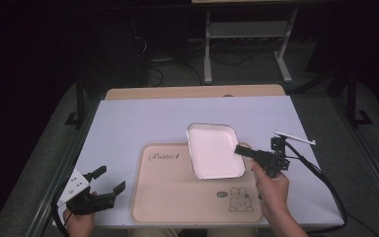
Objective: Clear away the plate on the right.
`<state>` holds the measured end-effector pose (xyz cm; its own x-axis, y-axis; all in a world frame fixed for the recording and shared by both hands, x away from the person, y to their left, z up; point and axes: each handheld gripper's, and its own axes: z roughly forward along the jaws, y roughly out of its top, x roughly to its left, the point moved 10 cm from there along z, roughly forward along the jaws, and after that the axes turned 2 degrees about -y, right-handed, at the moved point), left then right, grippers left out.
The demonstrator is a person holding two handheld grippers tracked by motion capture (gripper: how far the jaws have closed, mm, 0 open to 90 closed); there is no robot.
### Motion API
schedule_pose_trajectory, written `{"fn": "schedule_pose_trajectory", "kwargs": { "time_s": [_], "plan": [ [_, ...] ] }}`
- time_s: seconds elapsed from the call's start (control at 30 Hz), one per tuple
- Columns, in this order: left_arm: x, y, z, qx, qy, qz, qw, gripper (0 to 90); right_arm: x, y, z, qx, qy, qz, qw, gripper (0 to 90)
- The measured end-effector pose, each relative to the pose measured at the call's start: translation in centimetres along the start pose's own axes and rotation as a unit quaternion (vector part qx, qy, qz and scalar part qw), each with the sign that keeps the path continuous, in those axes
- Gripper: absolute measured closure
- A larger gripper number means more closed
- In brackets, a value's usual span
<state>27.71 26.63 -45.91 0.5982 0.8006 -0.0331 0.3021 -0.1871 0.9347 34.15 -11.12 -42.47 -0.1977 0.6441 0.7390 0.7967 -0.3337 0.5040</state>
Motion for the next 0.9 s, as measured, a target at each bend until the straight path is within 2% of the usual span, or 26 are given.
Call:
{"fn": "schedule_pose_trajectory", "kwargs": {
  "time_s": [0.53,0.7,0.9],
  "plan": [
    [0.0,0.0,0.0,0.001,0.0,-0.001,1.0,13.9,-0.3,-2.5,3.0,0.006,-0.009,0.004,0.9999,87.9],
    [0.0,0.0,0.0,0.0,-0.001,0.0,1.0,13.9,-1.2,-3.3,3.8,0.01,-0.031,-0.002,0.9995,87.8],
    [0.0,0.0,0.0,0.0,-0.001,0.0,1.0,13.9,-1.6,-4.4,4.8,0.024,-0.037,0.0,0.999,87.8]
  ]
}}
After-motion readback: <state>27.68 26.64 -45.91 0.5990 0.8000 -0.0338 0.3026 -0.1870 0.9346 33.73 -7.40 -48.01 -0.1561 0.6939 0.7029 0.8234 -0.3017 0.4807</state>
